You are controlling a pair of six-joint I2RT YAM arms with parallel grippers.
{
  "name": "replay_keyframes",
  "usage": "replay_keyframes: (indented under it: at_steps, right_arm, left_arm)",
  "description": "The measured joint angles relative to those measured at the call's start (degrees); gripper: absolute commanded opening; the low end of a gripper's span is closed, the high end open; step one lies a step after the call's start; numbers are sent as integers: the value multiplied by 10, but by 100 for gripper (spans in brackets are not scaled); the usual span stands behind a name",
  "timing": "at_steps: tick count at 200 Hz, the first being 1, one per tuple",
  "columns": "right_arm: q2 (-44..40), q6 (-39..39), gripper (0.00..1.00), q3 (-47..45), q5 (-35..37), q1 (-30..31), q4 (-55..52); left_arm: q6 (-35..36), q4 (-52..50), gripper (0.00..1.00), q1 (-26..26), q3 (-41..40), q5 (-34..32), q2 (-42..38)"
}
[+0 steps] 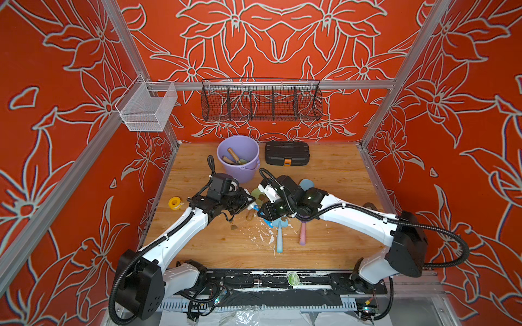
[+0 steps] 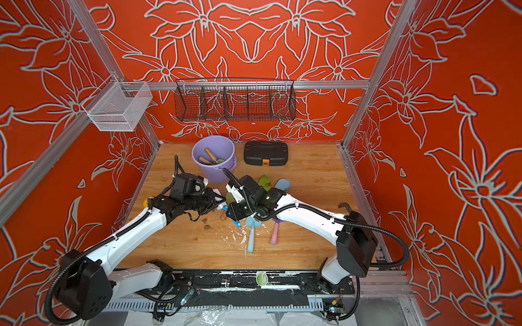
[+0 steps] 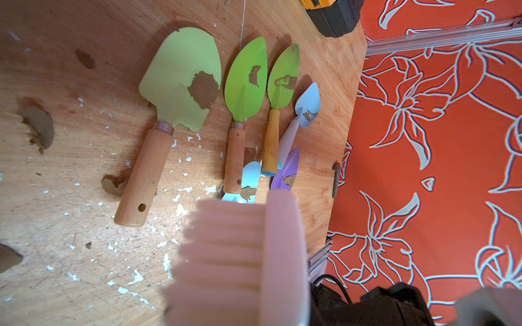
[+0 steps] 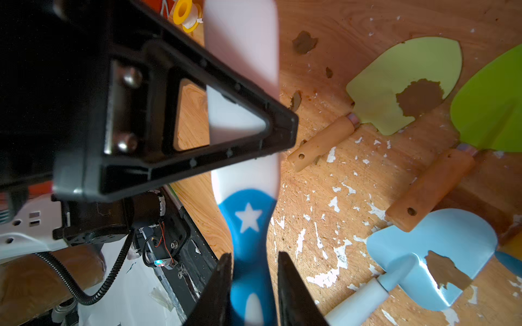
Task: Brush the soil off the hand trowel and place it into the bucket
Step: Adjust the brush.
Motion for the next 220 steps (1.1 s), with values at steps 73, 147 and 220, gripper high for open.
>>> replay_keyframes:
  at_steps: [73,147,220]
  right_arm:
    - [12,-2,27,7,-1,2,0]
    - [20,-4,27,13,-1,2,0]
    - [25,-7,0,14,-8,2,-2]
  left_arm:
    - [2,-6,0,4,4,3,11]
    - [4,-10,0,8,4,9,14]
    - [17,-27,68,19,8,12,18]
